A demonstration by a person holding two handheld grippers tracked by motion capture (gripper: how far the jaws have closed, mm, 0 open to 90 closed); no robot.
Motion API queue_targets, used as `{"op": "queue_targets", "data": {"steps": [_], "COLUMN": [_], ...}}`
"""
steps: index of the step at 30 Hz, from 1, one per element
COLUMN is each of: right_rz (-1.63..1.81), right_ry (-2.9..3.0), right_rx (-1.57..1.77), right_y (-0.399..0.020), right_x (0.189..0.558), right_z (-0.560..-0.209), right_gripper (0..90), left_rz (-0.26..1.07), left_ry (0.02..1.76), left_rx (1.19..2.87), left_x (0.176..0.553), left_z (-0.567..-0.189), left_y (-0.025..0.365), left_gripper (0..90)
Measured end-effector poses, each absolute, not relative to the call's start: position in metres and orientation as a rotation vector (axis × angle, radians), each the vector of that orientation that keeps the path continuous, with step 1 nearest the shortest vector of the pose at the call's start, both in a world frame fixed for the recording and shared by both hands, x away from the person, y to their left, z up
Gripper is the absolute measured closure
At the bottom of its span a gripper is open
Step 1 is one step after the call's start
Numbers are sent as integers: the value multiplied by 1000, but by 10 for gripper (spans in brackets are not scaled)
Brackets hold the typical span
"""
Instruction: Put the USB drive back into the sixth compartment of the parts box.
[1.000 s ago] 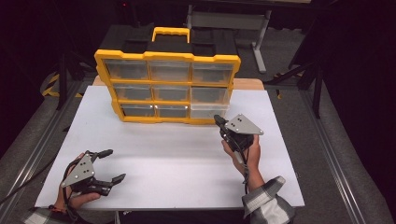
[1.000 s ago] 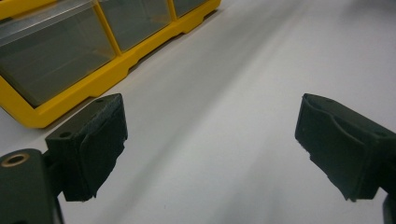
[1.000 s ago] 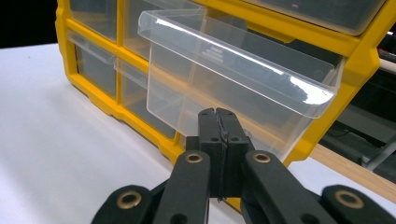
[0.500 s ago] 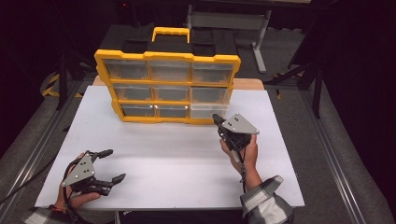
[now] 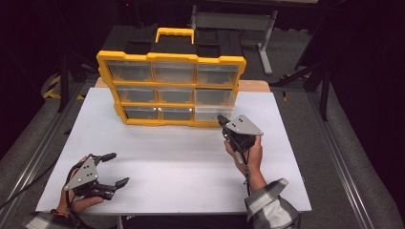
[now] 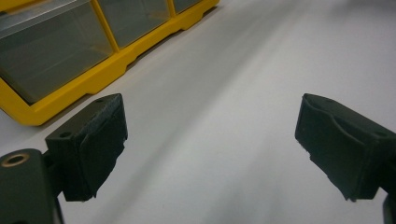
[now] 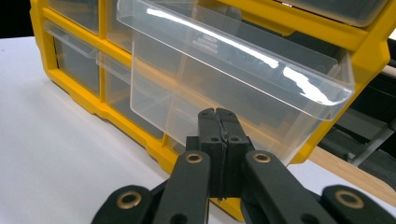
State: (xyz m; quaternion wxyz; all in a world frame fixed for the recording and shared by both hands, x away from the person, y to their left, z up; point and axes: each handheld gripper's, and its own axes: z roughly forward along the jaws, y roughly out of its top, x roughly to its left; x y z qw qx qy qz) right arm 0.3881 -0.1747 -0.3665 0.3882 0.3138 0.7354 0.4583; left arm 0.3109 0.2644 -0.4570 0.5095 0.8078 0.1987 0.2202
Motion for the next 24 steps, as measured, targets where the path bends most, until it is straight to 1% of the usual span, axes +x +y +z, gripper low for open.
{"op": "queue_targets", "data": {"steps": [24], "right_rz": [1130], "right_ry": [1862], "right_rx": [797], "right_y": [-173], "right_x": [398], "right_z": [-368], "right_gripper": [900], "left_rz": [531], "left_ry": [482], "left_rx": [1941], "left_x": [311], "left_z": [-457], "left_y": [264], "left_gripper": [102]}}
